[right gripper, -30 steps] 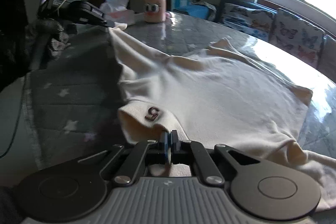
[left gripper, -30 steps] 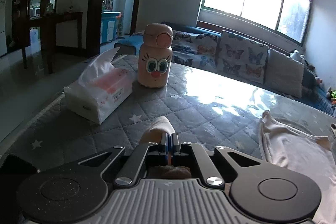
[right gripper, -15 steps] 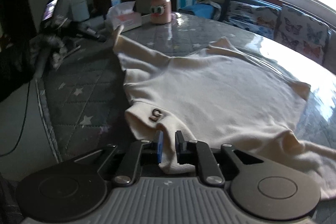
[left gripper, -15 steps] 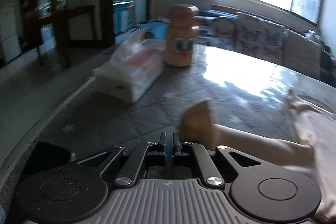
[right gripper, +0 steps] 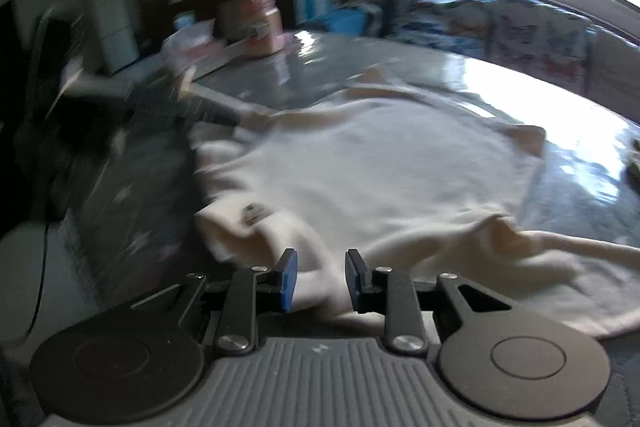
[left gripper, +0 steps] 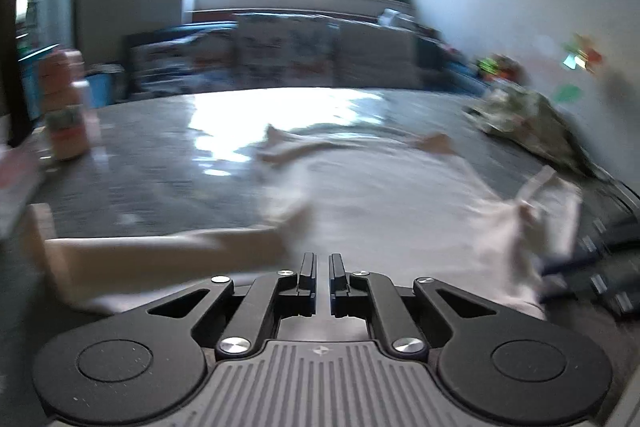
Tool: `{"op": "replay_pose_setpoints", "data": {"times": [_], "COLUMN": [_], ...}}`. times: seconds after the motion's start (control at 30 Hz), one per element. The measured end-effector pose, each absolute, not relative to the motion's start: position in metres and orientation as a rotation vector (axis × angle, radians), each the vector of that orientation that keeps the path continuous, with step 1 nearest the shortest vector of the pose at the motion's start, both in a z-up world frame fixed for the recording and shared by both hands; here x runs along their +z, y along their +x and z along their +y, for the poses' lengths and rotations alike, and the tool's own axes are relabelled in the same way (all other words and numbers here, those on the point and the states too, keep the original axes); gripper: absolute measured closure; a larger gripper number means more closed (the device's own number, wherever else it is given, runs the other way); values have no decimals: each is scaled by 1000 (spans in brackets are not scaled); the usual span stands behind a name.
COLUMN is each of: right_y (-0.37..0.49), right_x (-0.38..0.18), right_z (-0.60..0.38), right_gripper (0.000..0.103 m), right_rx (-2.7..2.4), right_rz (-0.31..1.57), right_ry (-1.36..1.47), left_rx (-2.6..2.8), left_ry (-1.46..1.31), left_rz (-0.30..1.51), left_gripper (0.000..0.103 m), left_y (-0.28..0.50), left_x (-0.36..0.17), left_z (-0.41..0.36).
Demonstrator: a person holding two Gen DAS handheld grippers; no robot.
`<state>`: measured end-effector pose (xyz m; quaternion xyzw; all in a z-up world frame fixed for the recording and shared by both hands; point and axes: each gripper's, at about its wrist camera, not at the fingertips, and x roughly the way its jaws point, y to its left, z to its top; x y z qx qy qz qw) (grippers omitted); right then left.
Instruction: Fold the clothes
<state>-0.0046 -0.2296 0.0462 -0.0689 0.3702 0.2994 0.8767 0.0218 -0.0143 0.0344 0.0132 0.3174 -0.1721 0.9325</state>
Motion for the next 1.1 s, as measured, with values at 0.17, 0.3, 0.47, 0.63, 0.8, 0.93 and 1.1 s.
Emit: {"op": "replay_pose_setpoints", "data": {"times": [0.17, 0.3, 0.47, 0.63, 0.8, 0.93, 1.1], "right_y": [5, 13, 11, 19, 38, 50, 62], "right_x": [34, 25, 26, 32, 25, 20, 7], "right_z": [-253, -271, -293, -331, -380, -415, -438], "right_gripper": [75, 74, 68, 61, 61, 51, 52], "right_rx": [546, 483, 428, 274, 8, -139, -187], "right_rz": [800, 821, 809, 763, 705, 687, 700], "right_ry": [-98, -62, -16, 18, 31, 73, 142], "left_rx": [-461, -514, -558, -545, -547, -565, -573], "left_ry": [90, 147, 173, 159, 147, 144, 151], "left_rz": [672, 667, 657, 620, 624, 641, 669], "left_gripper": [96, 92, 91, 81, 75, 75, 73], "left_y": [10, -7, -14, -11, -1, 2, 5], "left_x": [19, 9, 12, 24, 24, 20, 11], "left_z": [-50, -59, -65, -65, -75, -84, -91]}}
